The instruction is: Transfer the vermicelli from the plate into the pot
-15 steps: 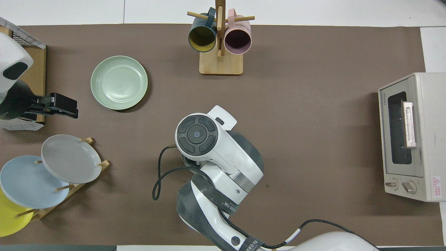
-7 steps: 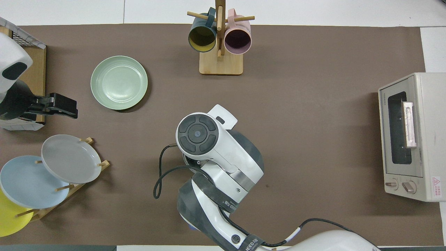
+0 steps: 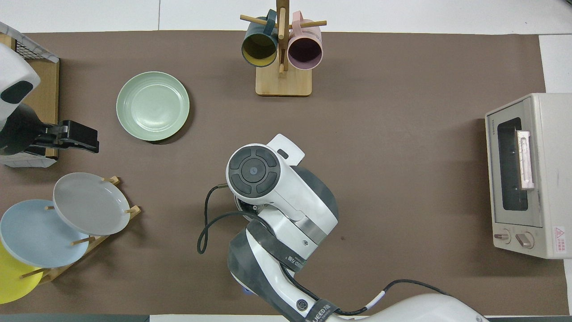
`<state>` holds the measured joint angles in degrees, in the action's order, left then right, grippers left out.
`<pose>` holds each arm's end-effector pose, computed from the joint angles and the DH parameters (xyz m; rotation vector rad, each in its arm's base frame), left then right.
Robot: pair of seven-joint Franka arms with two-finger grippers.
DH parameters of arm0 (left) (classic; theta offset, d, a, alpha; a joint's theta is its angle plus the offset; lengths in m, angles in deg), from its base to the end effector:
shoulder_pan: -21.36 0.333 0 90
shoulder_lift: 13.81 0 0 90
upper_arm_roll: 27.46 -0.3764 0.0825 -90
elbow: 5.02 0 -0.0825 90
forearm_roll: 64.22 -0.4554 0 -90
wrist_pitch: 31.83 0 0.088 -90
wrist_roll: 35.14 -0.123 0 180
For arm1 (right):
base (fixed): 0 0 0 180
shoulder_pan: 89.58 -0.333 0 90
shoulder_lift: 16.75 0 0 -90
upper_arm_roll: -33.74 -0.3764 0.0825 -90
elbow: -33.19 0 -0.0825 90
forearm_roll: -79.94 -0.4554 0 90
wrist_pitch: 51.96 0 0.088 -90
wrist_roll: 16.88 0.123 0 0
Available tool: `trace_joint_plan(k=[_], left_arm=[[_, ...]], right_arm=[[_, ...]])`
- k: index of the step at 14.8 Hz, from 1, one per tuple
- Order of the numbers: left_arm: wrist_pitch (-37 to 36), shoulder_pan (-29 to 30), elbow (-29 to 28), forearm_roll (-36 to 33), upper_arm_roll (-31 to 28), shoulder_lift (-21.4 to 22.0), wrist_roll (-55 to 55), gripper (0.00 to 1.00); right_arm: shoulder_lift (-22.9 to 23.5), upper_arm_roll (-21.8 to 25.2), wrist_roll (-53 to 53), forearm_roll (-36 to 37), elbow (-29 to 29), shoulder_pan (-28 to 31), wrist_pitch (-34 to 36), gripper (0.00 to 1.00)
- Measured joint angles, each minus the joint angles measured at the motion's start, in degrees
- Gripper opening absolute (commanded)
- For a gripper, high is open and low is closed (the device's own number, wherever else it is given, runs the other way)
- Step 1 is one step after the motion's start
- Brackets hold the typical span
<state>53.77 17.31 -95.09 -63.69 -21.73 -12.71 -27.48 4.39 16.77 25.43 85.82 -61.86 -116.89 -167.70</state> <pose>0.6006 -0.1054 0.6736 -3.1380 0.0586 0.0932 0.5532 0.4975 0.4137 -3.1245 -0.0927 0.0031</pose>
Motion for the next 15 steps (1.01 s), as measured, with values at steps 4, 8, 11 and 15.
trace_joint_plan(k=[4, 8, 11, 15], left_arm=[[0.0, 0.0, 0.0, 0.0, 0.1, 0.1, 0.0, 1.00], [0.0, 0.0, 0.0, 0.0, 0.1, 0.2, 0.0, 1.00], [0.0, 0.0, 0.0, 0.3, 0.1, 0.3, 0.0, 1.00], [0.0, 0.0, 0.0, 0.3, 0.1, 0.3, 0.0, 1.00]], right_arm=[[0.0, 0.3, 0.0, 1.1, 1.2, 0.9, 0.5, 1.00], [-1.1, 0.5, -1.1, 2.5, 4.3, 5.2, 4.8, 1.00], [-2.8, 0.6, -5.5, 2.5, 8.2, 8.9, 12.2, 1.00], [-6.6, 0.7, -15.3, 2.5, 10.2, 17.2, 20.5, 1.00]])
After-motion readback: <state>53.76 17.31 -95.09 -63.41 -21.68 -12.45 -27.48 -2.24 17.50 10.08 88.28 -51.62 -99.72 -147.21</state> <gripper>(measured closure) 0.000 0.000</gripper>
